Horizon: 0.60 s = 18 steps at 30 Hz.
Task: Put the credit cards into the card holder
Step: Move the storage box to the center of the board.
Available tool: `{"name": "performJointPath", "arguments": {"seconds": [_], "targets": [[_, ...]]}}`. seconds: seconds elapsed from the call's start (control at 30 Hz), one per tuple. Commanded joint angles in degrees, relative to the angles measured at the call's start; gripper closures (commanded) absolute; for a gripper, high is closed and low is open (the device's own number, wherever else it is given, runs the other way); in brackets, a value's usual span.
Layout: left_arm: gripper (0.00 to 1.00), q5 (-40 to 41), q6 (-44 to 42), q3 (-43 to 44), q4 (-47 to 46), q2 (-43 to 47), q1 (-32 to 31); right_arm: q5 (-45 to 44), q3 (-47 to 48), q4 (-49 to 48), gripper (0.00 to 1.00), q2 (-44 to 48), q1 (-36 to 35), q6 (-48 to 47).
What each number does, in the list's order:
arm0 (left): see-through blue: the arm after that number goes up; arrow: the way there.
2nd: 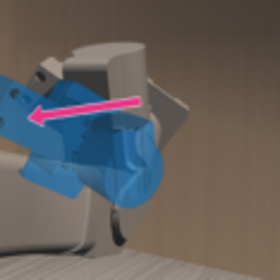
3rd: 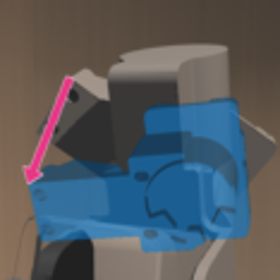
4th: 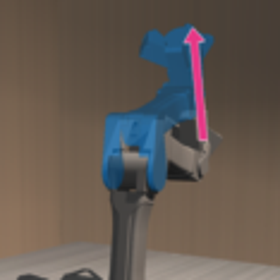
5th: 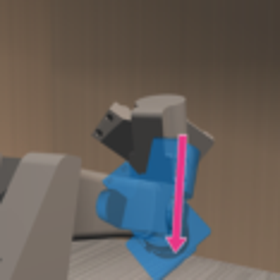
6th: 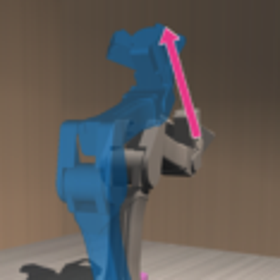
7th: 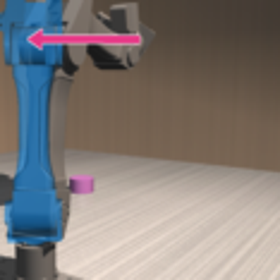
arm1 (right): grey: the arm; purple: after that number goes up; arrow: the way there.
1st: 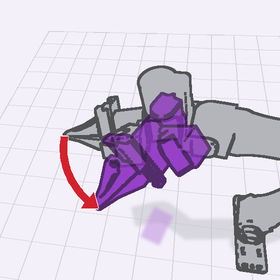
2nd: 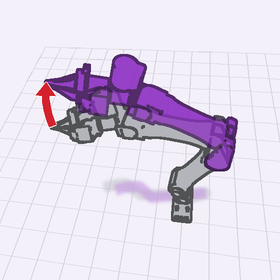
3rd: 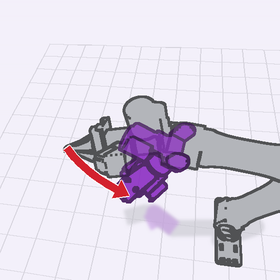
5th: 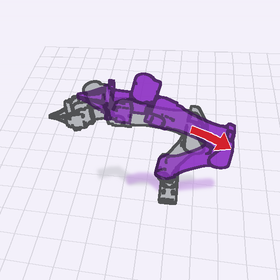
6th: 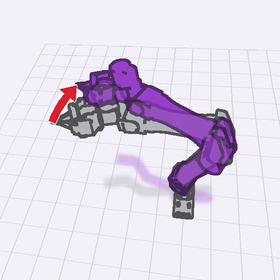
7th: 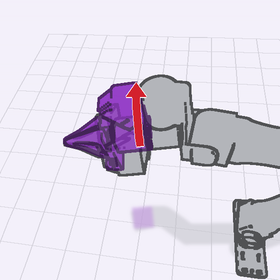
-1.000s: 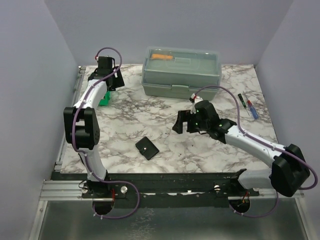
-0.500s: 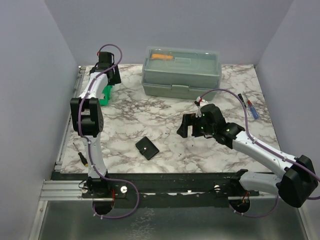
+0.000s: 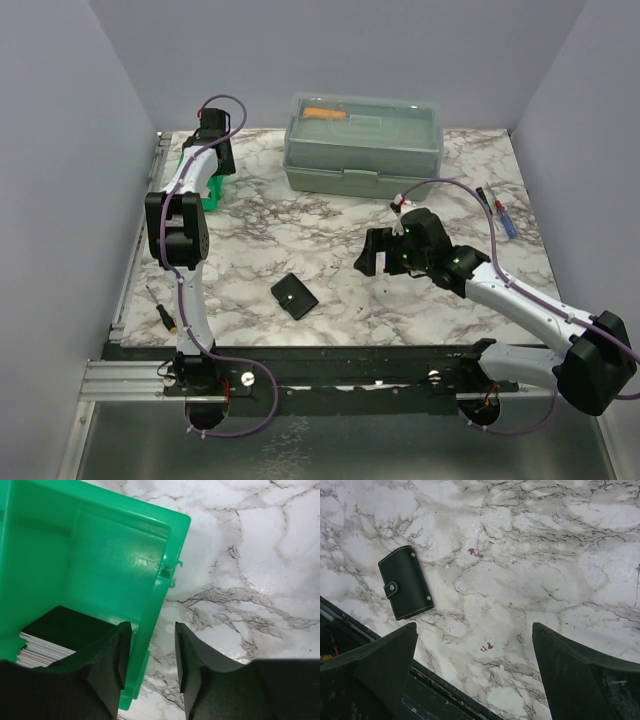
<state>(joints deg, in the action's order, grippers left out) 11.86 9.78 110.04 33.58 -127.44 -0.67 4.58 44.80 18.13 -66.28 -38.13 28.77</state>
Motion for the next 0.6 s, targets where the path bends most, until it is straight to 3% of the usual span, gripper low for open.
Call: {"name": "performJointPath", "arguments": {"seconds": [0.0, 0.23, 0.57], "targets": [[0.60, 0.47, -0.06, 0.23, 1.39, -0.95, 0.05, -0.45, -0.64, 1.38, 0.00, 0.98, 0.19, 1.01], [0.70, -0.47, 0.75, -2.18, 1.40, 0.44, -0.33, -0.18, -0.64, 0.94, 0.00, 0.63, 0.16, 1.29], [0.74, -2.59, 2.49, -10.01, 1.44, 6.00, -1.53, 0.59, -0.37, -0.30, 0.00, -0.58, 0.23, 0.98]]}}
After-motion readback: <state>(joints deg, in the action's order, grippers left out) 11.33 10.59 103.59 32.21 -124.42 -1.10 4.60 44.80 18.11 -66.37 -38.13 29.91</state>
